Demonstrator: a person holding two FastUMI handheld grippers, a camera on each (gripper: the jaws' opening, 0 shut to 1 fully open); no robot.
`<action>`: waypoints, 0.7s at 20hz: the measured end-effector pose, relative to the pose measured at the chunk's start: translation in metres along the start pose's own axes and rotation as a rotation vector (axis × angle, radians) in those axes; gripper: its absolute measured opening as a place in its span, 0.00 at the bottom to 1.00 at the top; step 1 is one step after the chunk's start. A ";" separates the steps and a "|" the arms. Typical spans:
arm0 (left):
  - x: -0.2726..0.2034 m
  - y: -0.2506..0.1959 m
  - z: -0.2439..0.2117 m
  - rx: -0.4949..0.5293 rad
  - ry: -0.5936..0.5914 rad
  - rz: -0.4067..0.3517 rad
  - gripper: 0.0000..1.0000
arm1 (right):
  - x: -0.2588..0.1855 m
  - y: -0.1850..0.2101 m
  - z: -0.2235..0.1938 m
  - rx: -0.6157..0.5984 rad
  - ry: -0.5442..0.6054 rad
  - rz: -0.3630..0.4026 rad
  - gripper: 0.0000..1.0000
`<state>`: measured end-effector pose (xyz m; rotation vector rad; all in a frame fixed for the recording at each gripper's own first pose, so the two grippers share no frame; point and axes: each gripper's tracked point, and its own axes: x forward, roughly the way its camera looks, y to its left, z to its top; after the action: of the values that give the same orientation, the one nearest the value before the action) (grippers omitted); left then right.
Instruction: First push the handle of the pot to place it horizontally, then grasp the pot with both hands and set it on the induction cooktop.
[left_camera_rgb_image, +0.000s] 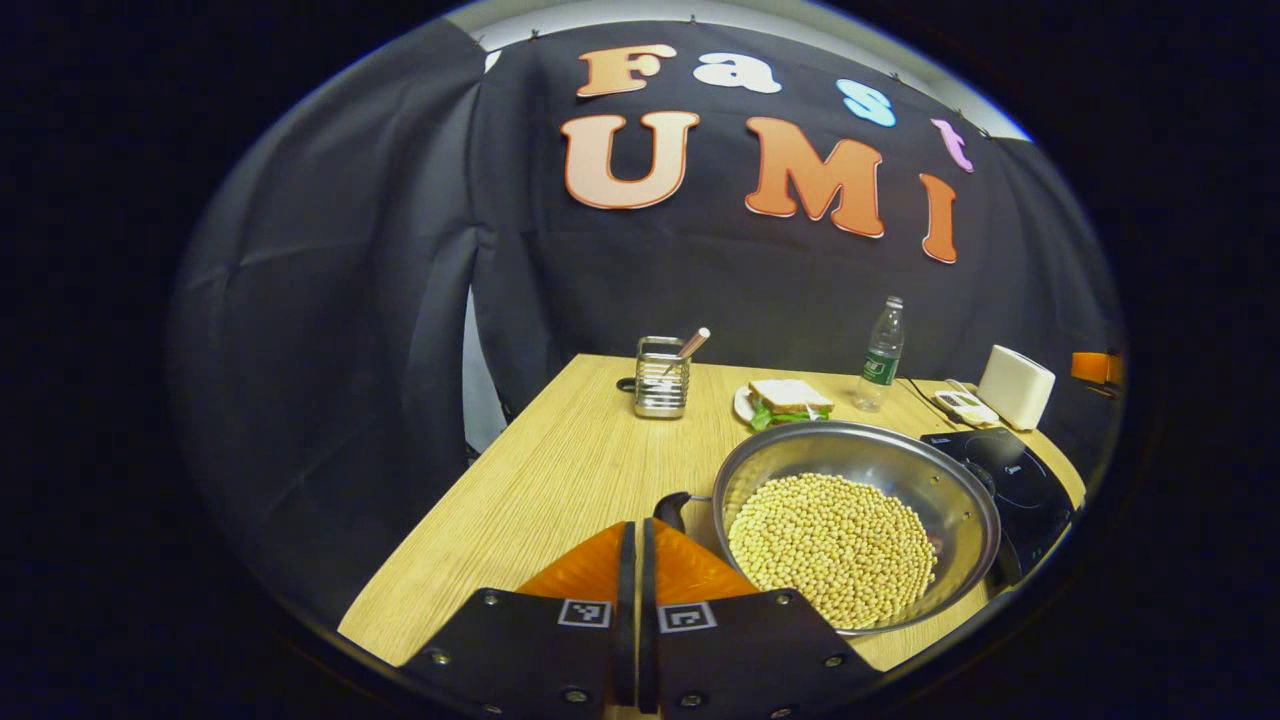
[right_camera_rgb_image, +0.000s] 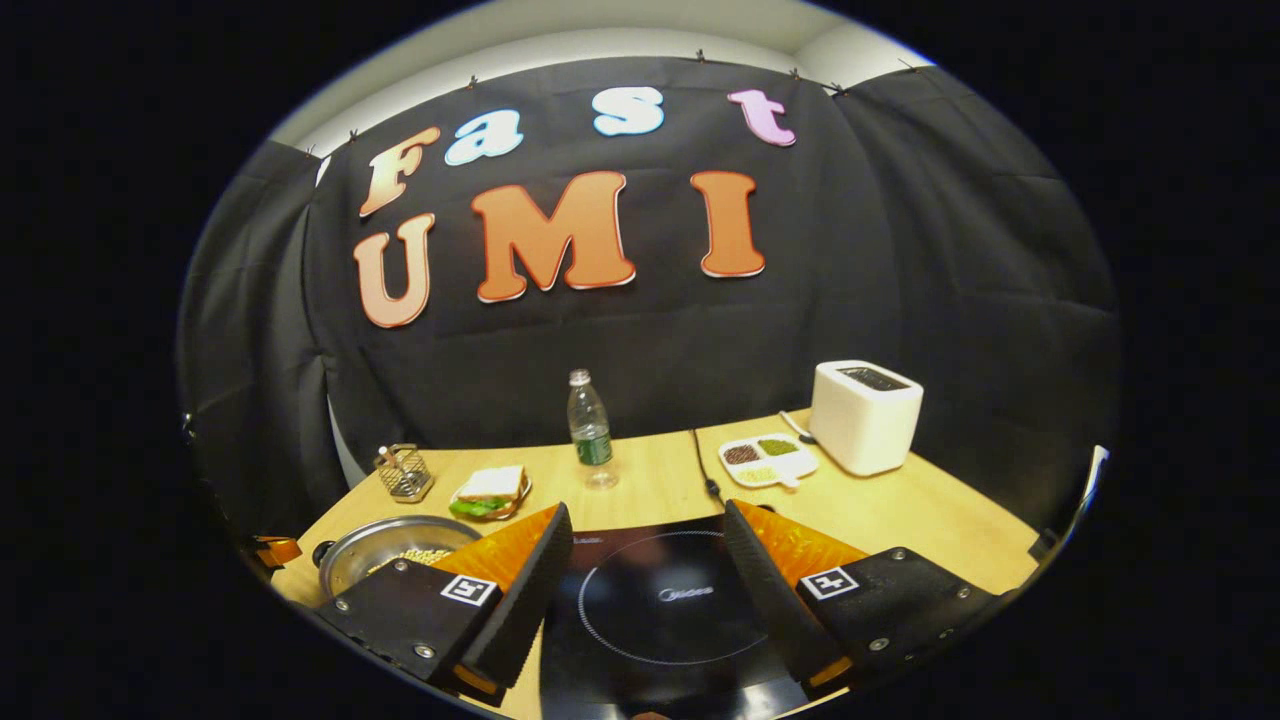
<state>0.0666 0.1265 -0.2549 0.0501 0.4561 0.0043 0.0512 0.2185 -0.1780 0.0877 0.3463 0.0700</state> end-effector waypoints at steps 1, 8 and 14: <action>0.003 -0.007 0.004 0.013 -0.007 -0.014 0.14 | 0.003 0.015 -0.012 -0.015 0.025 0.013 0.95; 0.034 -0.027 -0.013 -0.025 0.065 -0.096 0.79 | 0.037 0.070 -0.084 -0.121 0.197 0.034 0.96; 0.041 -0.024 -0.022 -0.036 0.098 -0.117 0.78 | 0.057 0.090 -0.121 -0.134 0.319 0.051 0.96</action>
<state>0.0936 0.1047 -0.2934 -0.0128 0.5560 -0.1002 0.0582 0.3219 -0.3016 -0.0482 0.6573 0.1587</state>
